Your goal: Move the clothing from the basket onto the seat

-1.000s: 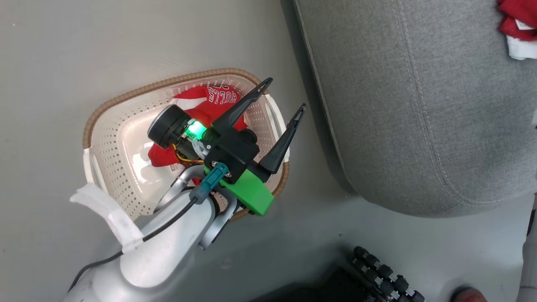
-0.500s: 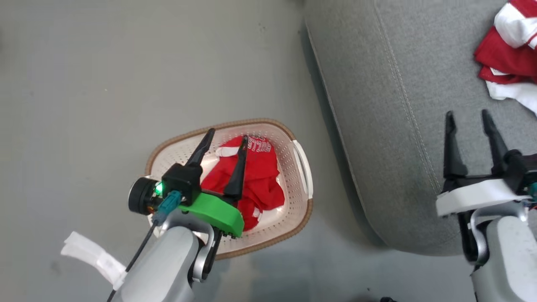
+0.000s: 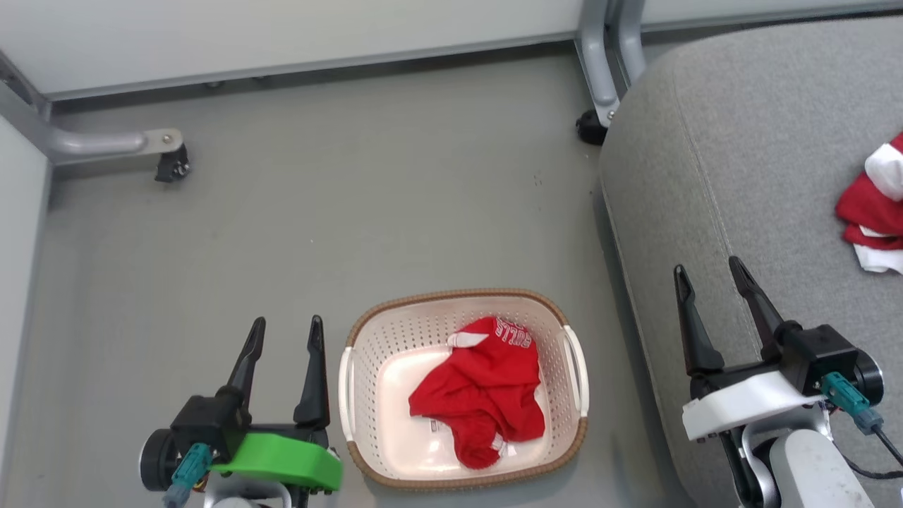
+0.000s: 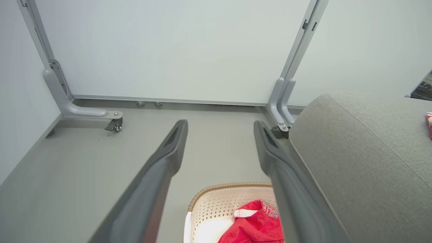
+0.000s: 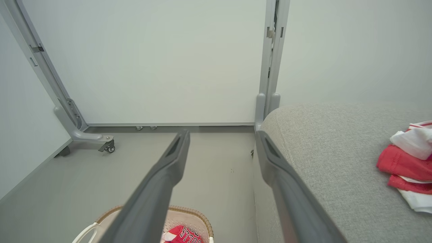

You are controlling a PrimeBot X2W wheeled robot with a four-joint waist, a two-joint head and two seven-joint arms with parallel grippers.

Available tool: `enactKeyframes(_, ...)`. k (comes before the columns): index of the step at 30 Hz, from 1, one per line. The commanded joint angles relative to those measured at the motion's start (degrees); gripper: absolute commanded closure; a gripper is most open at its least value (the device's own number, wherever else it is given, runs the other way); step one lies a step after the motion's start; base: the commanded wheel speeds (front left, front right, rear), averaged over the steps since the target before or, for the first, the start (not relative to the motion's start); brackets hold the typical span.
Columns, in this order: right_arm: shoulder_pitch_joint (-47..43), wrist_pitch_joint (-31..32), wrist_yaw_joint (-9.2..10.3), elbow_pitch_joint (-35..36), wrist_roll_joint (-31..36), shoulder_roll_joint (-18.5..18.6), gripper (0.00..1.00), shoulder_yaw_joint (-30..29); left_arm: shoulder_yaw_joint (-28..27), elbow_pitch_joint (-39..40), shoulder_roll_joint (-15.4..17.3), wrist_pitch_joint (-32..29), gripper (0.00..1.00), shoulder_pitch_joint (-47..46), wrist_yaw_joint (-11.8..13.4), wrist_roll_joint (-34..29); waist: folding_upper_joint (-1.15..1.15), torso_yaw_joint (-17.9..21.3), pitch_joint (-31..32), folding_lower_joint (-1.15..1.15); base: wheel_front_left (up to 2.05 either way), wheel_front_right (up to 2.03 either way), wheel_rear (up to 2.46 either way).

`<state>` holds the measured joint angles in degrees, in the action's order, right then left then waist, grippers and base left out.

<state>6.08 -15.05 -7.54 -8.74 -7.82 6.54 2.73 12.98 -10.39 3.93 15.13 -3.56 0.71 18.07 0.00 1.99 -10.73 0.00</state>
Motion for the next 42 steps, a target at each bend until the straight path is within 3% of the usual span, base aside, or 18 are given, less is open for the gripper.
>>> enactKeyframes(1,-1.8,-0.2,0.10,0.5,0.2,-0.1,0.00,-0.4,-1.3,1.3,-0.4,0.0,0.00,2.4,-0.7,-1.4,0.00,-5.5,7.7,0.00,0.00,0.00,0.00)
enactKeyframes(7,-6.0,-0.2,0.10,4.3,1.2,-0.7,0.00,0.3,-5.1,8.0,-0.9,0.0,0.00,7.7,-3.5,-6.4,0.00,-5.5,10.3,0.00,0.00,0.00,0.00)
enactKeyframes(15,-11.6,-0.2,0.10,7.1,0.7,-1.2,0.00,1.0,-6.2,12.1,-1.0,0.0,0.00,11.6,-2.8,-5.2,0.00,-5.3,11.6,0.00,0.00,0.00,0.00)
enactKeyframes(42,-14.1,-0.2,0.10,7.0,0.5,-2.4,0.00,1.8,-5.5,10.9,-1.0,0.0,0.00,13.1,-4.1,-6.9,0.00,-3.1,12.7,0.00,0.00,0.00,0.00)
